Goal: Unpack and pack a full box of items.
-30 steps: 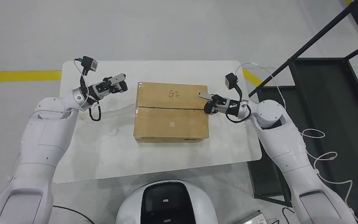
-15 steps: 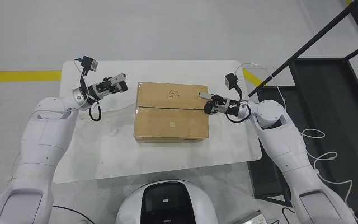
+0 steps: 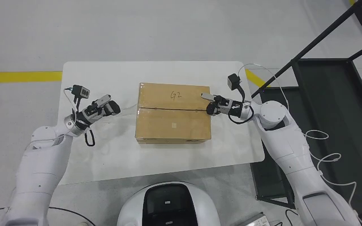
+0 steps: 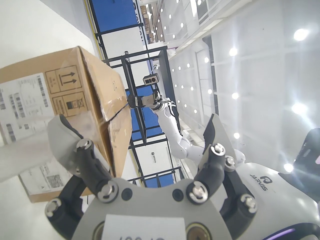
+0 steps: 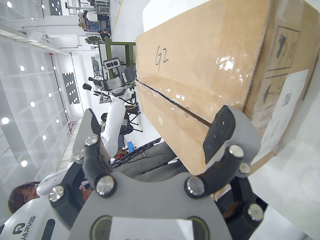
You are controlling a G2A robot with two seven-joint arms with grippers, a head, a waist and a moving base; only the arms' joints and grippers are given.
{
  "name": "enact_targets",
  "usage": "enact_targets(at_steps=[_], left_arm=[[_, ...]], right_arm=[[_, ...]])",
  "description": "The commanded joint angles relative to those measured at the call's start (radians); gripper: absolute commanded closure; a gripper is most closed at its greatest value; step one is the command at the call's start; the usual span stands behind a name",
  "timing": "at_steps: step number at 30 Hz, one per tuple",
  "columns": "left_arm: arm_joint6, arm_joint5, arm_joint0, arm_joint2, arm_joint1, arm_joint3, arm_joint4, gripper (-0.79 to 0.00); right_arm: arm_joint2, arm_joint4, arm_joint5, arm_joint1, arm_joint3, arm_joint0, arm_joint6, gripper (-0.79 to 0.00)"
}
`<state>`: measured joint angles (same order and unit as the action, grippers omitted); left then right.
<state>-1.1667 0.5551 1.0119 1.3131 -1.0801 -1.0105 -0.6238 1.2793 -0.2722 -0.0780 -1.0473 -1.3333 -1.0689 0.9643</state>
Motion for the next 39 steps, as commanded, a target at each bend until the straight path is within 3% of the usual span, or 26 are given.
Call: enact_targets(at_steps=[1,7,20,25,32,39], left_arm=[[-0.011,-0.010,0.044,0.031,0.009,-0.019,-0.014,-0.785],[-0.039,-0.068,0.115,0.057,0.018,-0.046,-0.057,-0.785],[-0.051,-0.079,0.116,0.049,0.017,-0.048,-0.053,-0.785],[0.001,-0.143,0.139,0.050,0.016,-0.090,-0.080,-0.785],[0.067,-0.179,0.197,0.051,0.013,-0.049,-0.097,-0.785],[0.134,-0.197,0.156,-0.003,-0.005,0.009,-0.064,-0.785]], right_arm=[[0.000,0.000,0.000,0.000,0.000,0.000,0.000,-0.785],[0.000,0.000,0.000,0.000,0.000,0.000,0.000,-0.785],[0.000,0.000,0.000,0.000,0.000,0.000,0.000,-0.785],[0.000,0.000,0.000,0.000,0.000,0.000,0.000,-0.785],[0.000,0.000,0.000,0.000,0.000,0.000,0.000,-0.785],[0.000,0.000,0.000,0.000,0.000,0.000,0.000,-0.785]])
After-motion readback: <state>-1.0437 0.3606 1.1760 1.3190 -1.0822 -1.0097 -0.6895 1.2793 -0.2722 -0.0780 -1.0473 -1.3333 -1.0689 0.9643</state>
